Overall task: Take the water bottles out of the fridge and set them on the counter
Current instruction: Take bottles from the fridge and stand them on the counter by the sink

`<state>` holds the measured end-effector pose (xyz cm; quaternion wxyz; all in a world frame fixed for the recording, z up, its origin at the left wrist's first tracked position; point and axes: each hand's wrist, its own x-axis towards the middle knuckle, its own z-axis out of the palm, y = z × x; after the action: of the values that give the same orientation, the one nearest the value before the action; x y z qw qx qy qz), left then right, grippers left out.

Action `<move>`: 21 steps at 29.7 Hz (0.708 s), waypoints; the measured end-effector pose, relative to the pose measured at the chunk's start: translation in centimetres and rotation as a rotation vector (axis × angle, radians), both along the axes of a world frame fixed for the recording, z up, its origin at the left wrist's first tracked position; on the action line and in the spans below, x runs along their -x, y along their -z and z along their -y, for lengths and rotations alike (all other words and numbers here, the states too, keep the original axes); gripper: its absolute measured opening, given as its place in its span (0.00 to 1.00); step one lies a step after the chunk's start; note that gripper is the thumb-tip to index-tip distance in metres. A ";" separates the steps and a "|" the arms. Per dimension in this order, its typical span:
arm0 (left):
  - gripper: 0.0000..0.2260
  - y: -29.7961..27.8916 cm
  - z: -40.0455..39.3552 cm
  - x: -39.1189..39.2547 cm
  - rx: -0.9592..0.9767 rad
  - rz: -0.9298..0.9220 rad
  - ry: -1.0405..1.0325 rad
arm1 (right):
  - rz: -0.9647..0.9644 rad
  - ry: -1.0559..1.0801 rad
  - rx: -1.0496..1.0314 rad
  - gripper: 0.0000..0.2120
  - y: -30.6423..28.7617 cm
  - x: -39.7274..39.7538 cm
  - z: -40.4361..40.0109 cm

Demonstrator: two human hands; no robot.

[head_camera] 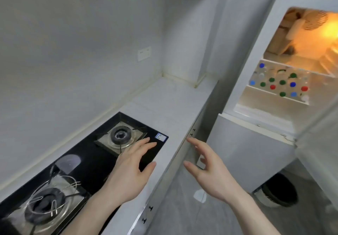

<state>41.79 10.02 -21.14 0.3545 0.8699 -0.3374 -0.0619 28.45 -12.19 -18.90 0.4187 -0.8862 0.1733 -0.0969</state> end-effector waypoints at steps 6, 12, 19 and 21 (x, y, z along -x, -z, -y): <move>0.22 -2.6 11.5 0.2 0.042 0.099 0.225 | 0.049 0.198 0.029 0.28 -1.7 4.9 8.0; 0.22 -4.6 23.3 2.4 0.051 0.155 0.359 | 0.088 0.314 0.033 0.28 -2.6 8.6 17.2; 0.23 -5.5 35.4 4.1 0.056 0.188 0.430 | 0.120 0.375 0.030 0.29 -3.2 11.9 28.8; 0.23 -5.8 38.0 4.7 0.059 0.188 0.433 | 0.128 0.383 0.041 0.29 -3.6 12.5 31.5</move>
<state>37.14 -28.01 -15.30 0.3254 0.7685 -0.5491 -0.0453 15.94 -43.70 -15.32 0.3847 -0.8373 0.3098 -0.2342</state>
